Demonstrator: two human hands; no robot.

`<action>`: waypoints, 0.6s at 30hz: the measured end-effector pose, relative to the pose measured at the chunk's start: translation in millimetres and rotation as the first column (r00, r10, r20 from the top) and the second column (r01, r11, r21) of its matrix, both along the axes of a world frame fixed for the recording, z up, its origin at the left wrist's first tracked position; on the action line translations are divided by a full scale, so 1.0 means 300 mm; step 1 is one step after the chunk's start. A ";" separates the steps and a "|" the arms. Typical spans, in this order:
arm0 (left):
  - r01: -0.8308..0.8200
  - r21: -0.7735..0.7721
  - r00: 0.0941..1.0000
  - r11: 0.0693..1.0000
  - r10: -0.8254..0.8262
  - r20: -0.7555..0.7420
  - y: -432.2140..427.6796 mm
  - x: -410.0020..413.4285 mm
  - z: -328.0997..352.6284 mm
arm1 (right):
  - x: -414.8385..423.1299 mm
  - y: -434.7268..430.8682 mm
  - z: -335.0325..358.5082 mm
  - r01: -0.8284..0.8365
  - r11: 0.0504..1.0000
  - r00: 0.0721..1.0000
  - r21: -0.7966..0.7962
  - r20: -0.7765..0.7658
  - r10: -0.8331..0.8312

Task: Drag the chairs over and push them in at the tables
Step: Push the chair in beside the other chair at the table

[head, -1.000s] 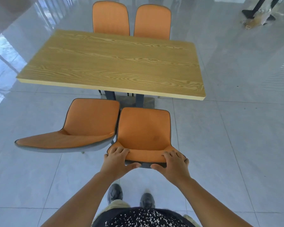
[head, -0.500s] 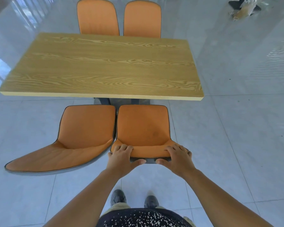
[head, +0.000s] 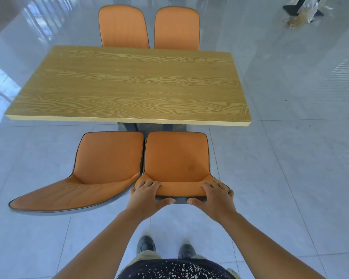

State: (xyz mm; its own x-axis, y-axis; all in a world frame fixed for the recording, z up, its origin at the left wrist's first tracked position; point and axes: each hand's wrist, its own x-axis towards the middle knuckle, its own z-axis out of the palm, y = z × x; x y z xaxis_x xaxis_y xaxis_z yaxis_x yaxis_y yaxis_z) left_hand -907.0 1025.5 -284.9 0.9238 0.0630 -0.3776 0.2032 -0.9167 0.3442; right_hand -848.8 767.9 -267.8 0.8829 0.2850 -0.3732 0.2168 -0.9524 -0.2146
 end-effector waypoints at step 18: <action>-0.067 -0.015 0.998 0.998 0.067 0.018 -0.044 -0.143 0.089 | -0.038 0.005 -0.005 0.002 1.000 0.997 -0.002 -0.071 -0.002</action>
State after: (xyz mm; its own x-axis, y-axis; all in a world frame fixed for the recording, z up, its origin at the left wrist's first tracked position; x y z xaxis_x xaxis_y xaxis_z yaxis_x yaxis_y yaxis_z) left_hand -949.8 1012.2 -258.3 0.9246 0.1197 -0.3616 0.2574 -0.8961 0.3616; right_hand -860.0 769.4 -269.3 0.8549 0.2822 -0.4353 0.1989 -0.9533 -0.2274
